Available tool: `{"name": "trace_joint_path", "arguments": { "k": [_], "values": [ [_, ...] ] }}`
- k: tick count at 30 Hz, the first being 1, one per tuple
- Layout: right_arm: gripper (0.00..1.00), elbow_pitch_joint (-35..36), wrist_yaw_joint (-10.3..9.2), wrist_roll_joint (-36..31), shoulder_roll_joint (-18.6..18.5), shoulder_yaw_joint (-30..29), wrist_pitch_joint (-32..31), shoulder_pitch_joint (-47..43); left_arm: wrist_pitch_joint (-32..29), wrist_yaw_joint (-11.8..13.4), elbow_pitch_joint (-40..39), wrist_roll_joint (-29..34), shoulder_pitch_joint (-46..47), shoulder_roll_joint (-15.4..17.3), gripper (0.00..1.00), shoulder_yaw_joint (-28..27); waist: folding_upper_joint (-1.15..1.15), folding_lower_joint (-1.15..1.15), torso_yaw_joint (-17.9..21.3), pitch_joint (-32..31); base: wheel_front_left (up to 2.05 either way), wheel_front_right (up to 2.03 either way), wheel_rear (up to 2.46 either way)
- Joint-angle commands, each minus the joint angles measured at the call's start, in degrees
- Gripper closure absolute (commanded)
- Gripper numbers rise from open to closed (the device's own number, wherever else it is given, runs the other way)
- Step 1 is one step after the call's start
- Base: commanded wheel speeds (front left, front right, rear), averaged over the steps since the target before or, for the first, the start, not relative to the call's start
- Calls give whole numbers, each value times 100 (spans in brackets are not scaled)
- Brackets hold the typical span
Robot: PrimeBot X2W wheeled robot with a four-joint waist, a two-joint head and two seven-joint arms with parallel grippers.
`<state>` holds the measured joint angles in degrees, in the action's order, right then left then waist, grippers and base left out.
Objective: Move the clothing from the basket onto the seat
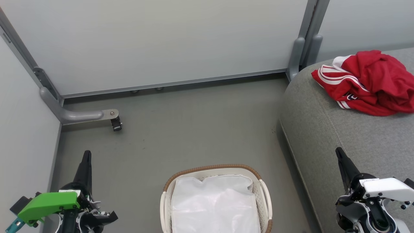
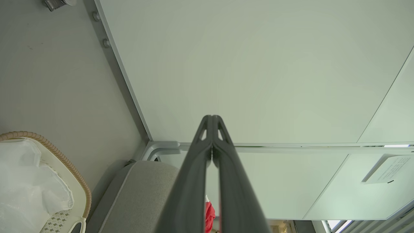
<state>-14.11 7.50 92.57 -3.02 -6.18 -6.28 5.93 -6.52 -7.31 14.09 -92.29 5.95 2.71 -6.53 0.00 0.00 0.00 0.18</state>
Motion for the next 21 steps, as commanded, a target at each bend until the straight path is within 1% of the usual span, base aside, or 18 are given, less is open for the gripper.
{"name": "trace_joint_path", "arguments": {
  "k": [1,21],
  "values": [
    [100,25,-2,22,-26,-15,-17,45,-24,-37,-11,-22,62,31,100,-14,0,0,0,0,0,0,0],
    [100,24,-2,6,-15,-27,-30,45,-22,-36,-11,-21,61,31,100,-13,0,0,0,0,0,0,0]
  ]
}}
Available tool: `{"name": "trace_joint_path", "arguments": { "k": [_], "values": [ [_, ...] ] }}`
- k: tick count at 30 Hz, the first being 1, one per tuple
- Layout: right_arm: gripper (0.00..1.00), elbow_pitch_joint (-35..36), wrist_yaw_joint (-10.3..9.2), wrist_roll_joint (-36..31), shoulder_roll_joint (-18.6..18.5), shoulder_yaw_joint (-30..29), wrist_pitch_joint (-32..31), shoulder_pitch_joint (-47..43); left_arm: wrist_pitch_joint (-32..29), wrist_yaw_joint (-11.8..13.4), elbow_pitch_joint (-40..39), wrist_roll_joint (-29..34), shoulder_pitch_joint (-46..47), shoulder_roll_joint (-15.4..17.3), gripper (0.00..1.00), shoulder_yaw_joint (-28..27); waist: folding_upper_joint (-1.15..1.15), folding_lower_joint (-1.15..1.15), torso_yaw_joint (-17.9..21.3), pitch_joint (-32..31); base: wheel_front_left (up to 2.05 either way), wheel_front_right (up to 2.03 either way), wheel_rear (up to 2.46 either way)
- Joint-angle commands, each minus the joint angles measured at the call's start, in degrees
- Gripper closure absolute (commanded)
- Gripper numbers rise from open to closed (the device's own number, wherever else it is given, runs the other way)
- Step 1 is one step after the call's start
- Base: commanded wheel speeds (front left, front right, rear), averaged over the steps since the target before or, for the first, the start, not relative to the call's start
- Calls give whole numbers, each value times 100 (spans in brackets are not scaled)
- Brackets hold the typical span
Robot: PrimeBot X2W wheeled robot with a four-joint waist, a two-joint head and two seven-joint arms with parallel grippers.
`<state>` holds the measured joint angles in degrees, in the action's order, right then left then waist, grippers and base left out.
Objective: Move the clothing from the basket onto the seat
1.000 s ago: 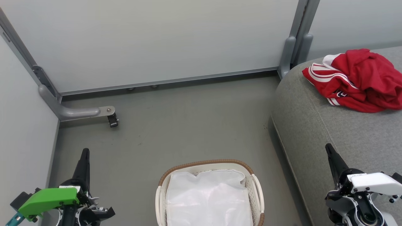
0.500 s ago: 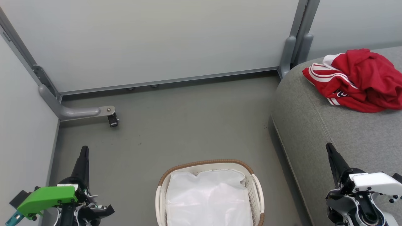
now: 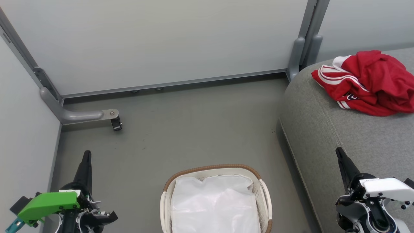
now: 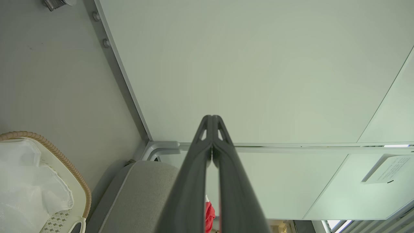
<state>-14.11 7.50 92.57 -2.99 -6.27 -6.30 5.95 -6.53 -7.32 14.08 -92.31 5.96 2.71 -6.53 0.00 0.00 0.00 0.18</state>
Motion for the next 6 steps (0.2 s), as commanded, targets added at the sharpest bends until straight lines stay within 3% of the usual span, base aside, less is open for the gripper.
{"name": "trace_joint_path", "arguments": {
  "k": [1,6],
  "values": [
    [100,24,-2,6,-17,-19,-28,44,-21,-35,-10,-19,60,31,100,-13,0,0,0,0,0,0,0],
    [100,24,-2,3,-15,-21,-31,44,-21,-35,-10,-19,60,31,100,-13,0,0,0,0,0,0,0]
  ]
}}
